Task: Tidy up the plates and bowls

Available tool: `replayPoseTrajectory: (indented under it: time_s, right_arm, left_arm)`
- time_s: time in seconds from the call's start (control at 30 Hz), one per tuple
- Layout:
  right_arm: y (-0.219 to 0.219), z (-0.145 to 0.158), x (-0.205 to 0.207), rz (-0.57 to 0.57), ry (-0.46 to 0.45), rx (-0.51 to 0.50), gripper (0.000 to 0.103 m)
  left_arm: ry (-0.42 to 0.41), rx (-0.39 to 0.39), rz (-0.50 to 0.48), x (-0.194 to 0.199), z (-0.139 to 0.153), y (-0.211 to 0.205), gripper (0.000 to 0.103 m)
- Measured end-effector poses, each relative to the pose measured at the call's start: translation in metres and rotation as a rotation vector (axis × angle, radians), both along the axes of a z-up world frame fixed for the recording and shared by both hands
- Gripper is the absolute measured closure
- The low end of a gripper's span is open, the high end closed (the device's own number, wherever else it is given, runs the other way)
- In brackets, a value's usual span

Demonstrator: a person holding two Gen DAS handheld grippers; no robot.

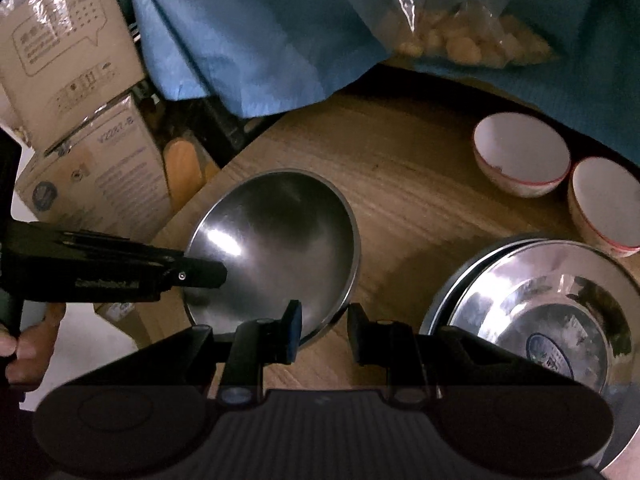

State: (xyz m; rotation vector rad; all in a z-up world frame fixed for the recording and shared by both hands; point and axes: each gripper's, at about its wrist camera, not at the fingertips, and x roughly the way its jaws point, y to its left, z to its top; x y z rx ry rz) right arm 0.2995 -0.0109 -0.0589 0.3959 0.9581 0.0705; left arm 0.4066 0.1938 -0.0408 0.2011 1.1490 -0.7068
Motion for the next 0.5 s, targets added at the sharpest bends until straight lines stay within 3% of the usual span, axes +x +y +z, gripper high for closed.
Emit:
replayPoseTrajectory:
  time_s: [0.3, 0.4, 0.47, 0.5]
  right_arm:
    - [-0.004, -0.005, -0.002, 0.055, 0.01, 0.018, 0.068]
    - [-0.007, -0.004, -0.002, 0.055, -0.005, 0.017, 0.062]
    - [-0.011, -0.002, -0.005, 0.044, -0.018, 0.013, 0.053]
    - [-0.014, 0.0, -0.006, 0.038, -0.024, 0.013, 0.051]
  left_arm:
    - [-0.018, 0.032, 0.071, -0.013, -0.006, -0.003, 0.079]
    - [-0.062, 0.044, 0.087, -0.016, 0.0, -0.001, 0.065]
    - [-0.097, 0.047, 0.096, -0.017, 0.006, 0.0, 0.046]
    - [-0.118, 0.051, 0.101, -0.017, 0.01, 0.0, 0.042]
